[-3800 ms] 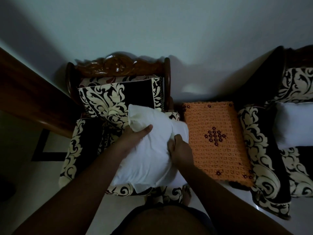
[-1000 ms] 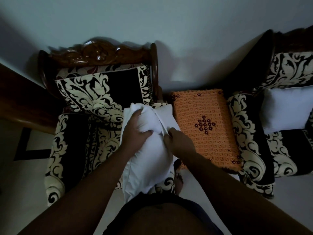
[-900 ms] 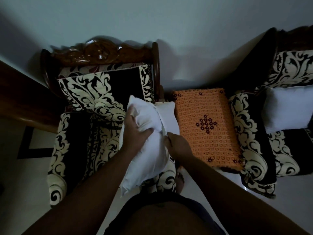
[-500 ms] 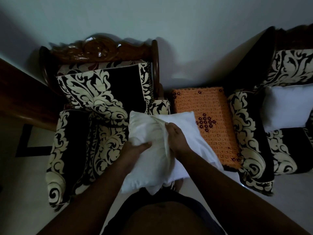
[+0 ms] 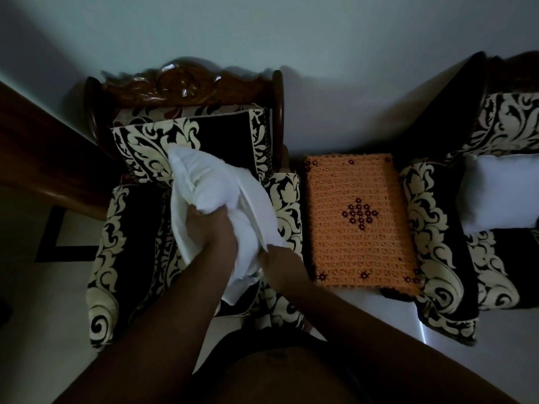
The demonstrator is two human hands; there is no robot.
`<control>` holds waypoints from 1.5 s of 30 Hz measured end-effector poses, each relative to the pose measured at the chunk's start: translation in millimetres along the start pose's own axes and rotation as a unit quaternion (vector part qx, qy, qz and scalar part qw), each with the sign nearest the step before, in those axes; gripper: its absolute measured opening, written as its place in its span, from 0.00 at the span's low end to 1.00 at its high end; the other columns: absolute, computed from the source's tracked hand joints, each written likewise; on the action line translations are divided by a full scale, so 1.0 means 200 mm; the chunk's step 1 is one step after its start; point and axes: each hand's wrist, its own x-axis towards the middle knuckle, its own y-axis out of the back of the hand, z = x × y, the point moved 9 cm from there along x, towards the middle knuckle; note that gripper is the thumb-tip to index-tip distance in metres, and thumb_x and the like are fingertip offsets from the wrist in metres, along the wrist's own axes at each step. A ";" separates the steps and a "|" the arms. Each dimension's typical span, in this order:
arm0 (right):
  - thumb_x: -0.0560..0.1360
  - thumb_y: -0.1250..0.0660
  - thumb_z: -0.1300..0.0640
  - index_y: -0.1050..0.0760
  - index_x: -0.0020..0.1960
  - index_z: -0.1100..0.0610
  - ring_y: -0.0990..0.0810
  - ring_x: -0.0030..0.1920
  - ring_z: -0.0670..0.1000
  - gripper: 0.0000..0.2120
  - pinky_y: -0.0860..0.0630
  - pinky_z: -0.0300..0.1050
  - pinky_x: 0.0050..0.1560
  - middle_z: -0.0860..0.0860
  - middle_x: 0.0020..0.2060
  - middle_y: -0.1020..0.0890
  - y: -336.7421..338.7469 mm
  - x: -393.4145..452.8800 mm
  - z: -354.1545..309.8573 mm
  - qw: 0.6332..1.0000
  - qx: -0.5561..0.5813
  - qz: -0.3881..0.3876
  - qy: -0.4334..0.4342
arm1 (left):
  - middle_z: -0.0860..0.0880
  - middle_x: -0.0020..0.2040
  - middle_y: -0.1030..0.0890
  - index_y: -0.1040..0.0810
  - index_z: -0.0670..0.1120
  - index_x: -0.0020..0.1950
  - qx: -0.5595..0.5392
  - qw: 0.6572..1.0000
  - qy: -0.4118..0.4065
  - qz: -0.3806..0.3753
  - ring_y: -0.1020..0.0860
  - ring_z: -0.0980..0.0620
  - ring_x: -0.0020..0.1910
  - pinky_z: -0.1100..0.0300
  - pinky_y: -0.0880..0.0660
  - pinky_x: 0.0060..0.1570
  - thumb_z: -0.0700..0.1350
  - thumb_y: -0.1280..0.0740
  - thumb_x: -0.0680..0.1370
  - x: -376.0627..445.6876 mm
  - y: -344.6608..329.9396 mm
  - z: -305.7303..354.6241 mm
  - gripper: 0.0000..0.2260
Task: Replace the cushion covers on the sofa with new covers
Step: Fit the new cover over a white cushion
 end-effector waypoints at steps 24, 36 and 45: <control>0.80 0.36 0.55 0.28 0.41 0.60 0.23 0.40 0.54 0.11 0.29 0.45 0.38 0.56 0.36 0.24 0.03 0.16 0.38 0.892 0.376 0.035 -0.248 | 0.46 0.55 0.23 0.26 0.46 0.57 0.393 0.831 -0.335 -0.207 0.24 0.42 0.56 0.40 0.24 0.53 0.79 0.38 0.67 -0.29 -0.17 -0.07 0.39; 0.75 0.33 0.48 0.30 0.40 0.52 0.24 0.34 0.50 0.11 0.30 0.47 0.35 0.50 0.33 0.24 0.03 0.14 0.35 0.985 0.133 -0.020 -0.110 | 0.42 0.78 0.41 0.41 0.51 0.79 0.234 0.912 -0.192 -0.276 0.36 0.38 0.75 0.52 0.31 0.64 0.57 0.24 0.71 -0.20 -0.32 -0.08 0.41; 0.82 0.42 0.45 0.20 0.51 0.54 0.18 0.44 0.50 0.16 0.22 0.44 0.43 0.49 0.45 0.17 0.22 0.49 0.45 0.982 0.116 0.009 -0.147 | 0.40 0.80 0.43 0.61 0.57 0.83 0.347 0.801 -0.385 -0.301 0.37 0.39 0.76 0.43 0.27 0.63 0.73 0.36 0.72 -0.46 -0.43 -0.11 0.50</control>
